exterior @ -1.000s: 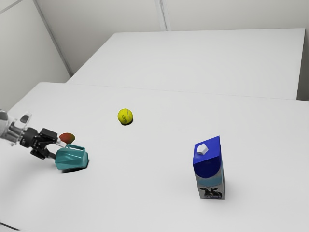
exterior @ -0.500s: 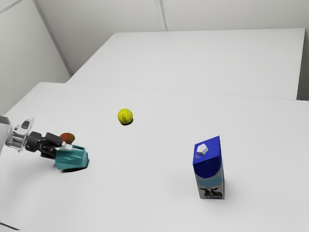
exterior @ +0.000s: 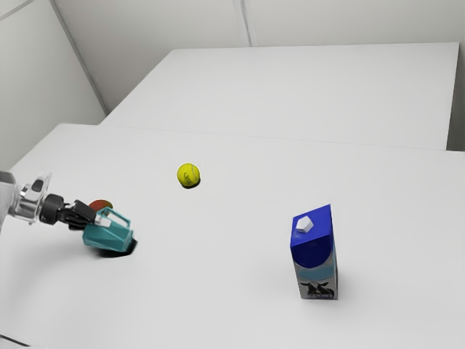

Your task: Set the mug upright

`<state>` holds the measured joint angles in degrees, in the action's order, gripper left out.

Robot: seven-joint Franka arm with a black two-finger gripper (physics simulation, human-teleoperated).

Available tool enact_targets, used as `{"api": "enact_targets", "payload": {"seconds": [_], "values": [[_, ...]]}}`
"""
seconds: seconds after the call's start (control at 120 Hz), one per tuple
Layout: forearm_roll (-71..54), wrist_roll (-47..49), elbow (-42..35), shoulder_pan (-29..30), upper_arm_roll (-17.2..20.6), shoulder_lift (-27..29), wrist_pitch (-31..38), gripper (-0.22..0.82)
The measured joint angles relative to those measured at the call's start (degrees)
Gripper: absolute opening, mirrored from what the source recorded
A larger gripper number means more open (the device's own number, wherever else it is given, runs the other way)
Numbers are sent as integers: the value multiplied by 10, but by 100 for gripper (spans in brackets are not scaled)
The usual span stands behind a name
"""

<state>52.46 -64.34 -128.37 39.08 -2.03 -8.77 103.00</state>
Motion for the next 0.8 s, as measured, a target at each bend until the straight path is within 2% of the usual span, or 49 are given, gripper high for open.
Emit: {"api": "enact_targets", "payload": {"seconds": [0.142, 0.325, 0.45, 0.658, 0.8], "values": [[0, -9, -21, -1, 0, 39, -1, -13], [-2, -13, -39, -14, 0, 127, -3, -15], [-32, 0, -33, -73, 1, 169, -2, -16], [-139, 61, -2, -147, 3, 207, 0, -16], [-223, 123, 29, -179, 28, 215, 2, -16]]}}
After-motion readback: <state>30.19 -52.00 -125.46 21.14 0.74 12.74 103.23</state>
